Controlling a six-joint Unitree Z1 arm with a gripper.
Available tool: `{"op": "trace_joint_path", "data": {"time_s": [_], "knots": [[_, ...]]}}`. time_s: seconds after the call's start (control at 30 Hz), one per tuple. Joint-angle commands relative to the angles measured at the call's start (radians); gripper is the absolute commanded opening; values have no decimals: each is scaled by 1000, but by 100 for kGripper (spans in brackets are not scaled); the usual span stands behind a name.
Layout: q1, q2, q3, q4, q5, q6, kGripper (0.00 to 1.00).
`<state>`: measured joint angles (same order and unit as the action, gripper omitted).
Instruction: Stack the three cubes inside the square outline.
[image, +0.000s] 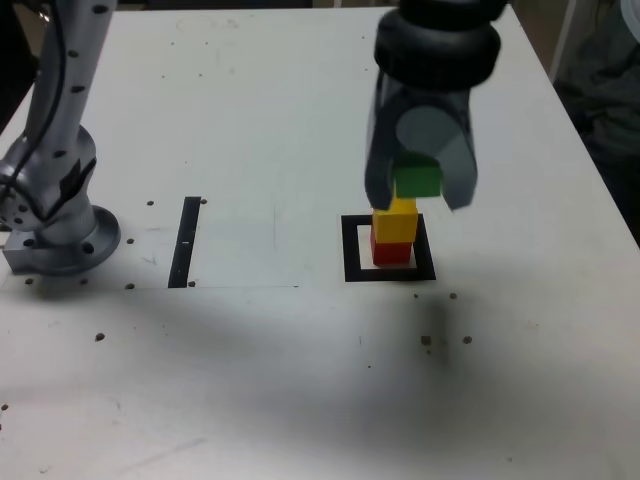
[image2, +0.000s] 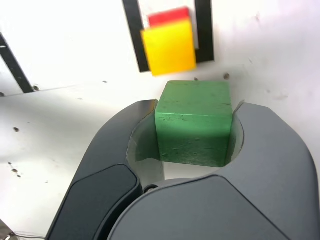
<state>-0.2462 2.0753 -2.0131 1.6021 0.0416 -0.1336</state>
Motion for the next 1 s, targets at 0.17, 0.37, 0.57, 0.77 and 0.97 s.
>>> {"op": "trace_joint_path", "data": {"time_s": [0.17,0.37,0.57,0.77,0.97], "knots": [[47,-44,73,-9,-3,9,25],[74,-49,104,-28,-8,23,25],[85,-38,120,-50,-20,34,25],[92,-10,117,-59,-31,46,25],[99,12,118,-69,-43,56,25]]}}
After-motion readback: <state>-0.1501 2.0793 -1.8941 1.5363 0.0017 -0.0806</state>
